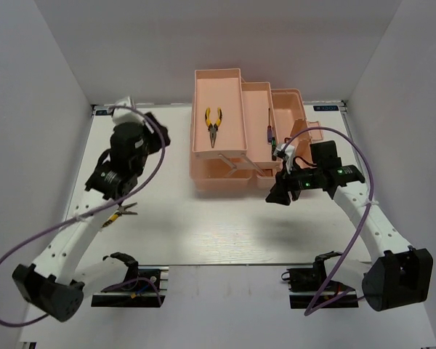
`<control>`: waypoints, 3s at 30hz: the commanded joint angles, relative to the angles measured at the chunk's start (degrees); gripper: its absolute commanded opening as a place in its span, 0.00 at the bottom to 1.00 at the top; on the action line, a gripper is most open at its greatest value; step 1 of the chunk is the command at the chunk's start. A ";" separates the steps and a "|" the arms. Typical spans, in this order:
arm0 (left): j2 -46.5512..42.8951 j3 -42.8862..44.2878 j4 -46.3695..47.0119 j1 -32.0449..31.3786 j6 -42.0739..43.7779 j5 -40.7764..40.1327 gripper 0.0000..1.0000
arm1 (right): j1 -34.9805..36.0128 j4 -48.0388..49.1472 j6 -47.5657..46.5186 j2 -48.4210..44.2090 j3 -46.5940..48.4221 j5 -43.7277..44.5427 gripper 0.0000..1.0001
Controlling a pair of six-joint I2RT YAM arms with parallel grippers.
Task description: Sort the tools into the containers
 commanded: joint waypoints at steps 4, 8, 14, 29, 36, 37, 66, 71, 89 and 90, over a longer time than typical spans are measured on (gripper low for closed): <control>2.41 -17.35 -13.31 4.76 -17.39 -16.96 0.95 | 0.06 3.07 2.32 -1.36 0.14 3.23 0.54; 9.80 -19.72 -15.24 9.16 -21.36 -14.76 0.95 | -0.02 2.98 2.76 -2.32 -0.56 4.82 0.54; 9.82 -21.58 -13.31 17.42 -20.76 -14.66 0.94 | -0.20 2.72 2.14 -3.64 -2.05 6.49 0.55; 16.23 -25.62 -6.02 36.06 -16.09 -9.32 0.86 | -0.11 1.41 1.44 -3.82 -2.06 5.08 0.55; 18.43 -27.03 0.04 38.61 -13.81 -4.48 0.73 | -0.29 1.05 1.53 -3.56 -1.71 4.12 0.55; 19.39 -27.03 0.05 38.61 -13.81 -3.69 0.72 | -0.11 0.96 1.61 -3.73 -1.62 4.12 0.55; 12.91 -21.06 14.28 34.84 -3.00 29.35 0.00 | -0.29 0.88 1.26 -3.91 -1.79 4.64 0.61; 7.10 -14.56 18.07 33.08 -1.94 35.86 0.00 | -0.20 0.61 1.00 -3.64 -1.71 4.38 0.56; 35.19 33.05 26.27 16.56 -5.91 73.75 0.00 | -0.11 1.49 2.32 -1.54 -1.79 5.34 0.24; 36.44 34.74 24.94 14.29 -4.42 73.75 0.00 | 0.06 1.66 2.40 -1.45 -1.88 5.35 0.26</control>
